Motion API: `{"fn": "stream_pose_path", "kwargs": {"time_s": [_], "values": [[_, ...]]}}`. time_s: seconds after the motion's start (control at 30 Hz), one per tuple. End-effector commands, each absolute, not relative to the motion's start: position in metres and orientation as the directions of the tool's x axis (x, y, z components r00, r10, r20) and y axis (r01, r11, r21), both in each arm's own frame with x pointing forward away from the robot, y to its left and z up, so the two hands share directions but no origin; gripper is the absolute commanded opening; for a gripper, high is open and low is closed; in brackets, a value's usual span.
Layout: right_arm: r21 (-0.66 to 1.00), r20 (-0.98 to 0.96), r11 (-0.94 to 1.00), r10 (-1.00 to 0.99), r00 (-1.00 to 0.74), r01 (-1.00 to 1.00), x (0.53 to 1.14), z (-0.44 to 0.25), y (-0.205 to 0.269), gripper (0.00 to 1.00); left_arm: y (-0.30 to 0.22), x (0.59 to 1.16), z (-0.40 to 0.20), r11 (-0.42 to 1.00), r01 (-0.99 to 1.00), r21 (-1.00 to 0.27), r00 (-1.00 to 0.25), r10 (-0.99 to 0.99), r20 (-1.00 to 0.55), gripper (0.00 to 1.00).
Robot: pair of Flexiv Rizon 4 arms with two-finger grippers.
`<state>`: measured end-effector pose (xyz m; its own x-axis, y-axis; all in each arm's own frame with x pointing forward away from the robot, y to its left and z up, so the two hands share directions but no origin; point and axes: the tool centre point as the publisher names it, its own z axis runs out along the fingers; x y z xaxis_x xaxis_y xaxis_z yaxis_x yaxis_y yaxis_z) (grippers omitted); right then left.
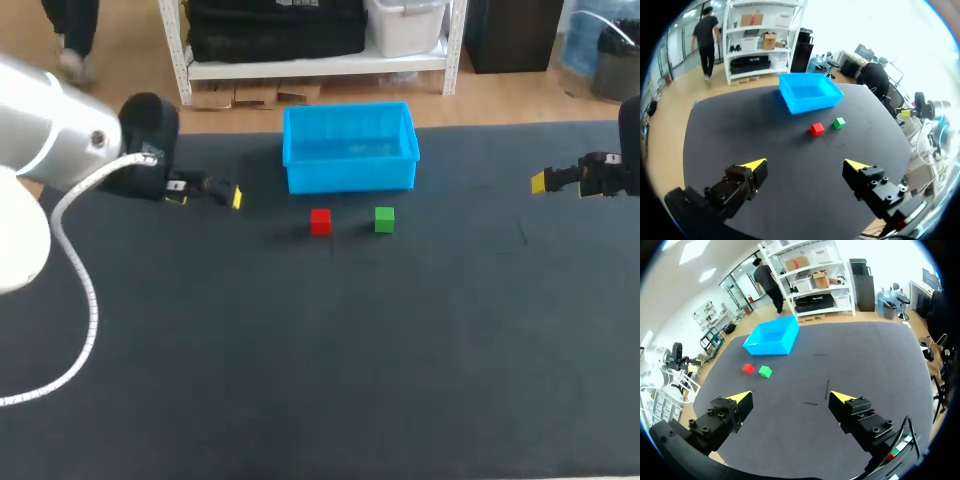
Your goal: Use the left arm to pick the red cube and place it into the blue plastic box first, then use the right arm to grasp the green cube and put it into the same blue plastic box after the first action is fully finished.
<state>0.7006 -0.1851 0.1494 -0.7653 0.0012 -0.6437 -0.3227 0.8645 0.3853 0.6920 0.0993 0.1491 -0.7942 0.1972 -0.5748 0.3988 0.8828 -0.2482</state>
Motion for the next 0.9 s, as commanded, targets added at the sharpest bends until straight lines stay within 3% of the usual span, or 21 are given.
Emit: {"fn": "stream_pose_path", "kwargs": {"time_s": [0.03, 0.63, 0.9], "values": [[0.386, -0.643, 0.864, 0.000, -0.766, -0.324, 0.701, 0.149, -0.185, 1.00, 0.088, 0.690, 0.154, 0.938, 0.318, -0.139, -0.811, 0.193, -0.552, 1.00], [0.386, -0.643, 0.864, 0.000, -0.766, -0.324, 0.701, 0.149, -0.185, 1.00, 0.088, 0.690, 0.154, 0.938, 0.318, -0.139, -0.811, 0.193, -0.552, 1.00], [0.386, -0.643, 0.864, 0.000, -0.766, -0.324, 0.701, 0.149, -0.185, 1.00, 0.049, 0.711, 0.146, 0.947, 0.270, -0.176, -0.895, 0.180, -0.408, 1.00]]}}
